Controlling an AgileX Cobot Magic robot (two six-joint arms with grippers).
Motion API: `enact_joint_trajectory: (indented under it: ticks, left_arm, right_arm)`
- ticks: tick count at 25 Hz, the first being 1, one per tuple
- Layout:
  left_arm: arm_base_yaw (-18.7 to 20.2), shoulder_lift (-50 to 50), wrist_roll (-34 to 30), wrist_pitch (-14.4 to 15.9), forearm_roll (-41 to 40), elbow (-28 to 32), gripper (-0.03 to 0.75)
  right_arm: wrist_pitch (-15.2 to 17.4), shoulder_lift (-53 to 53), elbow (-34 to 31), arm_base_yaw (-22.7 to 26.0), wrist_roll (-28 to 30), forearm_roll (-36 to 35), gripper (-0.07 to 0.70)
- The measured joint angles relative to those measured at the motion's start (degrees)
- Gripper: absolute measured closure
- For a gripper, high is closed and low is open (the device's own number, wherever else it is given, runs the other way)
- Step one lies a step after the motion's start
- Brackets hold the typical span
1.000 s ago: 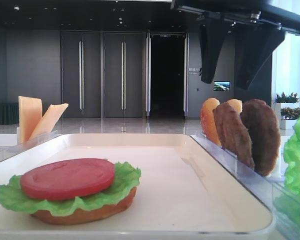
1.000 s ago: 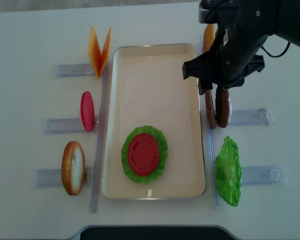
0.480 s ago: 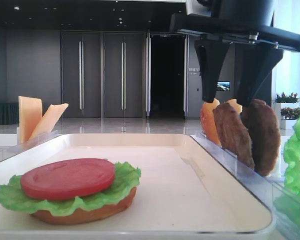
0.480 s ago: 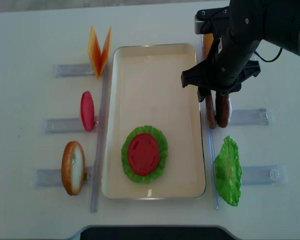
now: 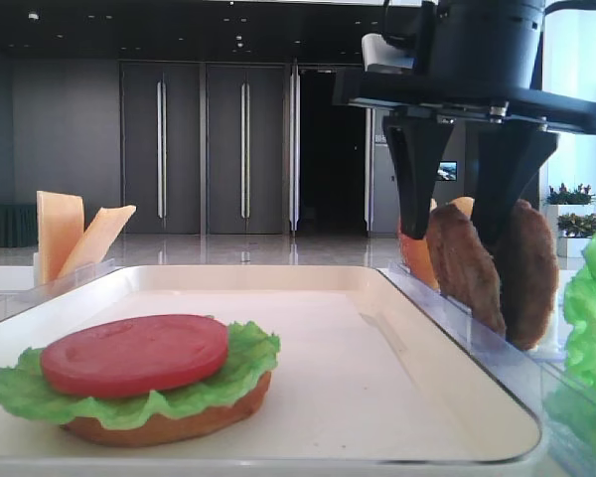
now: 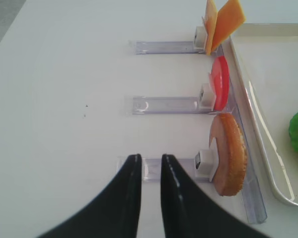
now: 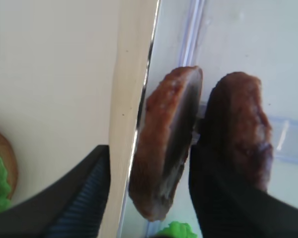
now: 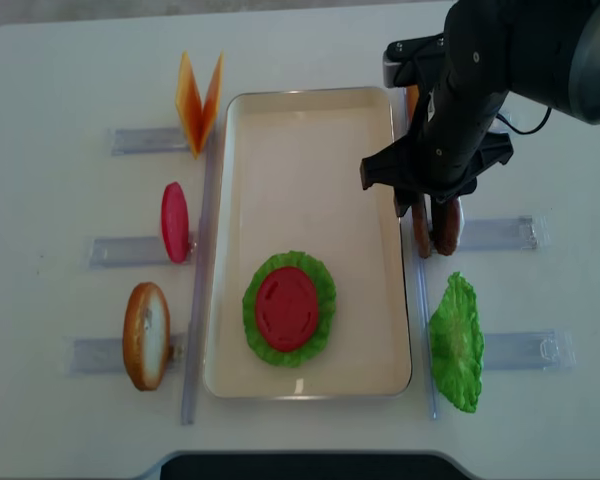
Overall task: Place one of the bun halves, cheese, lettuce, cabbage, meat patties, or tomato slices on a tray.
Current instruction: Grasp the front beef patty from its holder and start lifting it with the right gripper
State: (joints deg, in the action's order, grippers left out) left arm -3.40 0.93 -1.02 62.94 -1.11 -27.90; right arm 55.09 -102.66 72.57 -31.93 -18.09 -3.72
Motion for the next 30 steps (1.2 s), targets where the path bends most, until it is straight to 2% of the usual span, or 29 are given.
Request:
enact_joint_trajectory:
  ticks: [14, 18, 25, 30]
  left_arm:
    - [0.0, 0.0, 0.0, 0.0, 0.0, 0.0, 0.61]
    - [0.0, 0.0, 0.0, 0.0, 0.0, 0.0, 0.612]
    - [0.0, 0.0, 0.0, 0.0, 0.0, 0.0, 0.612]
    - [0.0, 0.0, 0.0, 0.0, 0.0, 0.0, 0.619]
  right_arm:
    - [-1.3, 0.0, 0.0, 0.0, 0.6, 1.5, 0.258]
    - [-1.2, 0.0, 0.0, 0.0, 0.6, 1.9, 0.307]
    - [-0.7, 0.0, 0.0, 0.1, 0.6, 3.1, 0.477]
    - [-0.4, 0.0, 0.0, 0.1, 0.6, 3.3, 0.477]
